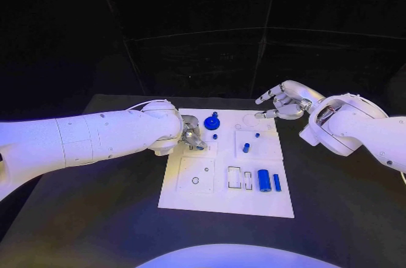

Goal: Assemble the parts on the task board

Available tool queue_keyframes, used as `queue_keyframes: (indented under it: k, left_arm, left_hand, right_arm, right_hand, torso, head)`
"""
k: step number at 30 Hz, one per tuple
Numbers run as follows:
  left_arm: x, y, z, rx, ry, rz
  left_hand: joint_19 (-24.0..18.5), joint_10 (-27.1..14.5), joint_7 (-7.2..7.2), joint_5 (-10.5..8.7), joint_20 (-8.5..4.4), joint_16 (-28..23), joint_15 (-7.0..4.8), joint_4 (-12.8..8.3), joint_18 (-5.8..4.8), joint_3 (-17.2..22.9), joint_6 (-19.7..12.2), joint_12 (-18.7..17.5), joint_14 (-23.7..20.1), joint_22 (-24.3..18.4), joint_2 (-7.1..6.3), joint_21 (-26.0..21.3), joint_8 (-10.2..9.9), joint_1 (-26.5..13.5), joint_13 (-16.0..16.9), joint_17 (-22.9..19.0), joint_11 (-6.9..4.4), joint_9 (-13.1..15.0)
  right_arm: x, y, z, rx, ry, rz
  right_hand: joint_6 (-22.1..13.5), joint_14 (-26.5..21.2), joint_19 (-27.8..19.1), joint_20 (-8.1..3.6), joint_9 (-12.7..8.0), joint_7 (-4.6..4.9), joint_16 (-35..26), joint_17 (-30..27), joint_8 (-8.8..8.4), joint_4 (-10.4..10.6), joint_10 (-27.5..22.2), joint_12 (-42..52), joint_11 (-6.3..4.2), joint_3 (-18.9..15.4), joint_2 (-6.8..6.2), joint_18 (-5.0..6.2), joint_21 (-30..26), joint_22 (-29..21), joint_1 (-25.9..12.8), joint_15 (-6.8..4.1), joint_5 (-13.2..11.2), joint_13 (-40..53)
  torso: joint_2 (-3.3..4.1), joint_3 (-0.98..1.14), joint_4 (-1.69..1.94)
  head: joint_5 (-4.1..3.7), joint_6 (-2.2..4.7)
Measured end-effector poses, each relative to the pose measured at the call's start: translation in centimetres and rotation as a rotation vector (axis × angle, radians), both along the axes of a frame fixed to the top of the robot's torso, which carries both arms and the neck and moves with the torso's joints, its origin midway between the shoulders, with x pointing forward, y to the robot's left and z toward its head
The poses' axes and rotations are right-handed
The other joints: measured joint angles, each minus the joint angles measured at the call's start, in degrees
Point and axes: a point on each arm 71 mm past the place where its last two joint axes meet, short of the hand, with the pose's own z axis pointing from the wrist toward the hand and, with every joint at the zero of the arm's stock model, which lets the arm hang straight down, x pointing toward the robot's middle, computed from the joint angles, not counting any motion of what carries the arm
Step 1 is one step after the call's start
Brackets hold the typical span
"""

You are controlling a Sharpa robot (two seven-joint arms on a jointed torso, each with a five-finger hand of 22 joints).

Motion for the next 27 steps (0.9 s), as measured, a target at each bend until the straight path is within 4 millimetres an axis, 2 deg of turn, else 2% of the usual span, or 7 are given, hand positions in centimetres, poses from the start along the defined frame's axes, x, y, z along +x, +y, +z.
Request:
queue_keyframes:
  k: [6,8,11,22,27]
  left_arm:
    - [0.02,0.11,-0.10,-0.002,0.013,0.003]
    - [0.01,0.12,-0.12,-0.004,0.017,0.004]
    - [0.01,0.15,-0.16,-0.006,0.024,0.005]
    - [0.06,0.27,-0.22,-0.012,0.038,0.011]
    - [0.13,0.33,-0.24,-0.014,0.041,0.015]
  left_hand:
    - [0.0,0.6,-0.01,0.03,0.00,0.0,0.00,-0.9,0.00,2.3,1.0,0.1,0.0,0.0,0.63,0.0,-0.4,-2.8,0.0,0.0,-0.29,-0.6]
    - [0.0,1.5,-0.31,0.24,0.00,0.0,0.00,-1.1,0.00,2.7,1.4,1.5,0.0,0.0,0.73,0.0,-0.4,-3.5,2.0,0.0,-0.22,-0.8]
    - [0.0,1.8,-0.29,0.26,0.00,0.0,0.00,-1.3,0.00,3.2,1.8,2.2,0.0,0.0,0.90,0.0,-0.5,-4.4,3.2,0.0,-0.41,-1.0]
    - [0.0,2.0,-0.49,0.23,0.00,0.0,0.00,-1.8,-0.01,4.8,2.3,2.5,0.0,0.0,1.02,0.0,-0.9,-6.3,3.9,0.0,-0.39,-1.5]
    - [0.0,2.1,-0.48,0.20,0.00,0.0,0.00,-1.9,0.00,5.5,2.8,2.8,0.0,0.0,1.50,0.0,-1.1,-7.3,4.2,0.0,-0.43,-1.9]
  right_arm:
    - [0.04,-0.01,-0.02,-0.001,0.001,-0.001]
    - [0.05,-0.01,-0.03,-0.001,0.001,-0.001]
    - [0.06,0.00,-0.04,-0.001,0.001,0.000]
    - [0.15,0.12,-0.08,-0.002,0.003,0.001]
    - [0.20,0.16,-0.10,-0.003,0.004,0.001]
  right_hand:
    - [0.0,0.0,0.0,0.00,0.0,0.00,0.0,0.0,0.00,0.0,0.0,0.0,0.00,0.0,0.00,0.00,0.0,0.0,0.0,0.00,0.0,0.0]
    - [0.0,0.0,0.0,0.00,0.0,0.00,0.0,0.0,0.00,0.0,0.0,0.0,0.00,0.0,0.00,0.00,0.0,0.0,0.0,0.00,0.0,0.0]
    - [0.0,0.0,0.0,0.00,0.0,0.00,0.0,0.0,-0.01,0.0,0.0,0.0,0.00,0.0,0.00,0.00,0.0,0.0,0.0,0.00,0.0,0.0]
    - [0.0,0.0,0.0,0.00,0.0,0.00,0.0,0.0,-0.01,0.0,0.0,0.0,0.00,0.0,0.00,0.00,-0.2,0.0,0.0,0.00,0.0,0.0]
    - [0.0,0.0,0.0,0.00,0.0,0.00,0.0,0.0,-0.01,-0.2,0.0,0.0,0.00,-0.2,0.00,0.00,-0.2,-0.1,0.0,0.00,0.0,0.0]
  torso:
    - [0.01,0.03,-0.03]
    - [0.01,0.04,-0.03]
    - [0.01,0.05,-0.03]
    - [0.01,0.05,-0.06]
    - [0.01,0.05,-0.07]
  head:
    - [0.02,-0.10]
    - [-0.04,-0.13]
    - [-0.08,-0.18]
    - [-0.11,-0.40]
    - [-0.16,-0.41]
